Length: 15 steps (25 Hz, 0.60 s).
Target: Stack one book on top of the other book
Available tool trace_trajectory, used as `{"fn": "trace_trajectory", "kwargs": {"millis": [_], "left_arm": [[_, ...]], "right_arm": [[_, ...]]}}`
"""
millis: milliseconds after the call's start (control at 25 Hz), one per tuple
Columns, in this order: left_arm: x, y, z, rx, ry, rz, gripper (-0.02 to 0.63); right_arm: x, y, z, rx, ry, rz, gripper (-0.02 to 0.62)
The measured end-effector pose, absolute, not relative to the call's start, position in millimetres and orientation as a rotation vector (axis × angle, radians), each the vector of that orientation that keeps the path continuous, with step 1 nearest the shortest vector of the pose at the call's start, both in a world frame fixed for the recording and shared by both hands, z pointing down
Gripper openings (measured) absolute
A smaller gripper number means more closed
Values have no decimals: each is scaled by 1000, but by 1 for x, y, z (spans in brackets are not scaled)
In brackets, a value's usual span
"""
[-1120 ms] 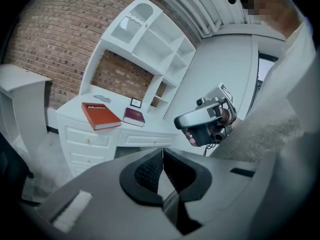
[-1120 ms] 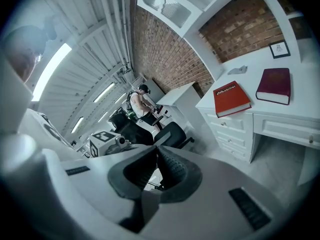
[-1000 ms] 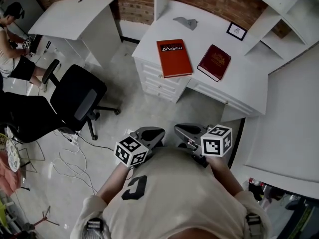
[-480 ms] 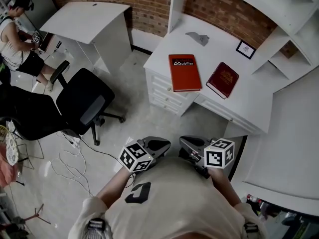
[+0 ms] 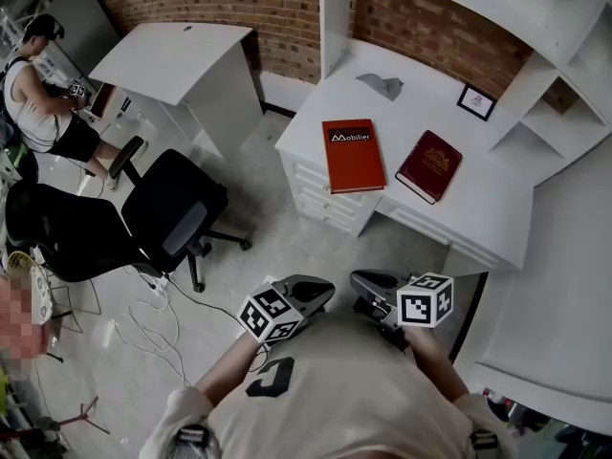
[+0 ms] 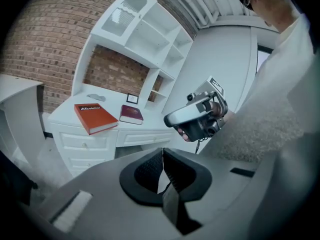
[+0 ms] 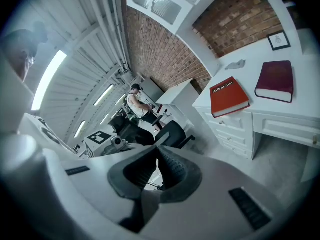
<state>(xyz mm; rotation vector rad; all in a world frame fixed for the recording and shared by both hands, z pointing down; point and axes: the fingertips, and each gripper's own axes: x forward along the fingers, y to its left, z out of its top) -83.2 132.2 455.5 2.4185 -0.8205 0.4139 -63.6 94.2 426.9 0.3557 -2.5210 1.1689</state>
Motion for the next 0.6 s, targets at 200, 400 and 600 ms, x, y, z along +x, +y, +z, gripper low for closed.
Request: {"fn": "trace_trajectory", "kwargs": {"millis": [200,400,600], "left_arm": [[-59,118,456,2436,-814,496,8],[-37,100,450,2434,-827,472,8],[-16,82,450,2393,-863,420,7]], "right_arm": [[-41,77,426,348,-2536,1220,9],[-20,59,427,326,-2544,1238,9],[0,41,423,270,-2560,1219,9]]}}
